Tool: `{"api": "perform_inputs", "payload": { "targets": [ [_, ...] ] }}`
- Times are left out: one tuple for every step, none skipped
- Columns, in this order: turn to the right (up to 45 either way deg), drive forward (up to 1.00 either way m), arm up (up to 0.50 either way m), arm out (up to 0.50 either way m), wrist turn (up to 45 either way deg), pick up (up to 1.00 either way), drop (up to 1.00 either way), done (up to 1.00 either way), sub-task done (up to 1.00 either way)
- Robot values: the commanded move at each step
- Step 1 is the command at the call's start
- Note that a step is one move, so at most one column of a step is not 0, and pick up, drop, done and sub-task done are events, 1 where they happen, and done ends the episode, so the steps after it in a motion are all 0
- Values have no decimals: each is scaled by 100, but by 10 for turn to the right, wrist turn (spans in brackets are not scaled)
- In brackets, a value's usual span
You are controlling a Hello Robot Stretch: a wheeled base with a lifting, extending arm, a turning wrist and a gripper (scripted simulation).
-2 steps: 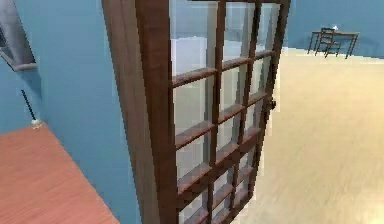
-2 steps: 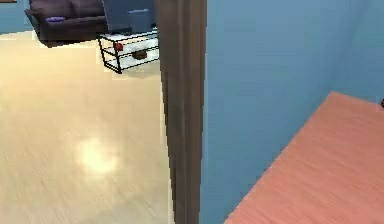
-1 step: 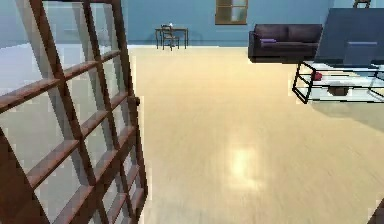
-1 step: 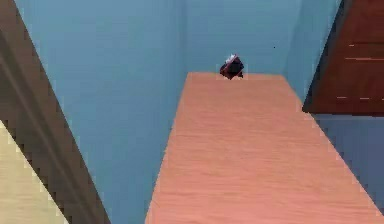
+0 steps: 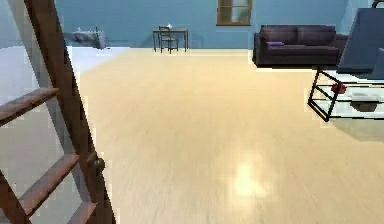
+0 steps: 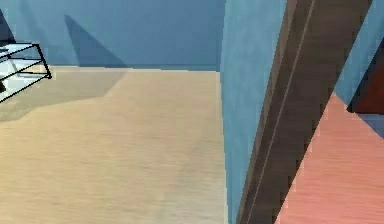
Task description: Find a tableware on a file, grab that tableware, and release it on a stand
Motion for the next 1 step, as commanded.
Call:
{"api": "perform_inputs", "payload": {
  "targets": [
    [120,0,0,0,0,0,0,0,0]
  ]
}}
